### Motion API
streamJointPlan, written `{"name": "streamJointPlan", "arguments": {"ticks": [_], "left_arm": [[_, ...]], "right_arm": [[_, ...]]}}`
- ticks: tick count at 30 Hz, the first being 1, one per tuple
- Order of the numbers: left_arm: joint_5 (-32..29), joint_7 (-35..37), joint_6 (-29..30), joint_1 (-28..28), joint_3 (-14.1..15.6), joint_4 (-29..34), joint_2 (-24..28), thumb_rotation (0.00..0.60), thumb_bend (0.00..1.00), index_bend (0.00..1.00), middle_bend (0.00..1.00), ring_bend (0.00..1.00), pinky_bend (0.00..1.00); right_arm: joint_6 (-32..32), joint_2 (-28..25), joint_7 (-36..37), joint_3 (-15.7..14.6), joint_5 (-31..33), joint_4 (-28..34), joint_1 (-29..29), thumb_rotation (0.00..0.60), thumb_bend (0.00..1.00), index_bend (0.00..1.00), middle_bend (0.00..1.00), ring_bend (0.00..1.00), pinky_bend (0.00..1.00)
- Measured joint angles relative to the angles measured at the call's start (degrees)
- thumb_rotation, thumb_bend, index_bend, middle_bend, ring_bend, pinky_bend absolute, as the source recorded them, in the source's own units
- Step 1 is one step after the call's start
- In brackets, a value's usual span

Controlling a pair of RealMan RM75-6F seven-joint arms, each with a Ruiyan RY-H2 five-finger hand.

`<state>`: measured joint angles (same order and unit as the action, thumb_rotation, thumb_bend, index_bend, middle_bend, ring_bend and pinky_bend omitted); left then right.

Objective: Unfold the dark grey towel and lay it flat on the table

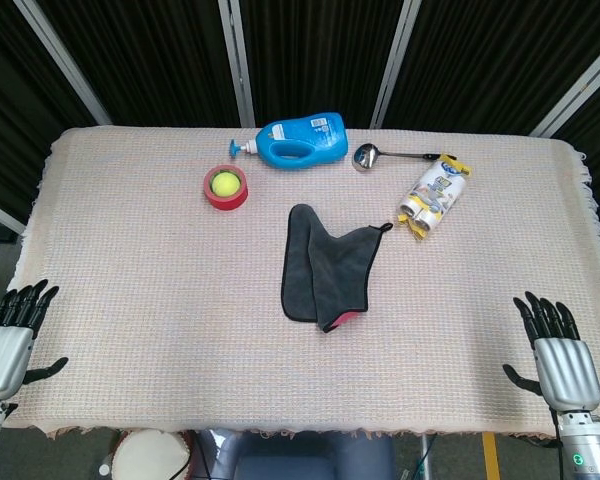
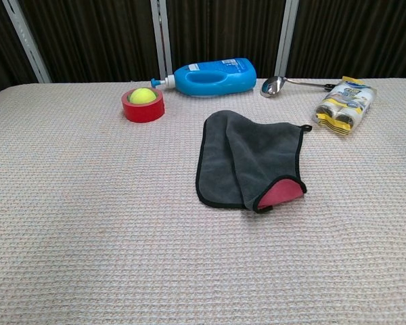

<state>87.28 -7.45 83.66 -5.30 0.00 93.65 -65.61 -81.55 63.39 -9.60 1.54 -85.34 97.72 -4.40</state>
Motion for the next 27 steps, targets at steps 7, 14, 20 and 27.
{"name": "streamJointPlan", "arguments": {"ticks": [7, 14, 20, 27], "left_arm": [[0.2, 0.0, -0.3, -0.2, 0.0, 0.1, 0.1, 0.600, 0.04, 0.05, 0.00, 0.00, 0.01], [1.1, -0.9, -2.3, -2.5, -0.9, 0.7, 0.1, 0.600, 0.14, 0.28, 0.05, 0.00, 0.03], [0.5, -3.5, -8.6, -7.5, -2.8, 1.2, 0.2, 0.600, 0.20, 0.38, 0.08, 0.00, 0.03], [-3.2, -8.8, -17.9, -15.7, -6.6, 1.4, -3.8, 0.600, 0.20, 0.37, 0.09, 0.00, 0.03]], "right_arm": [[0.2, 0.2, -0.1, 0.0, 0.2, -0.3, -0.1, 0.600, 0.24, 0.00, 0.00, 0.00, 0.04], [0.4, 0.4, 0.2, 0.2, 0.6, -0.4, -0.2, 0.600, 0.24, 0.00, 0.00, 0.00, 0.04], [1.0, 1.0, 0.2, 0.1, 0.8, -1.2, -0.4, 0.600, 0.24, 0.00, 0.00, 0.00, 0.04], [1.7, 1.8, 0.0, 0.3, 1.6, -1.8, -0.8, 0.600, 0.24, 0.00, 0.00, 0.00, 0.04]]}}
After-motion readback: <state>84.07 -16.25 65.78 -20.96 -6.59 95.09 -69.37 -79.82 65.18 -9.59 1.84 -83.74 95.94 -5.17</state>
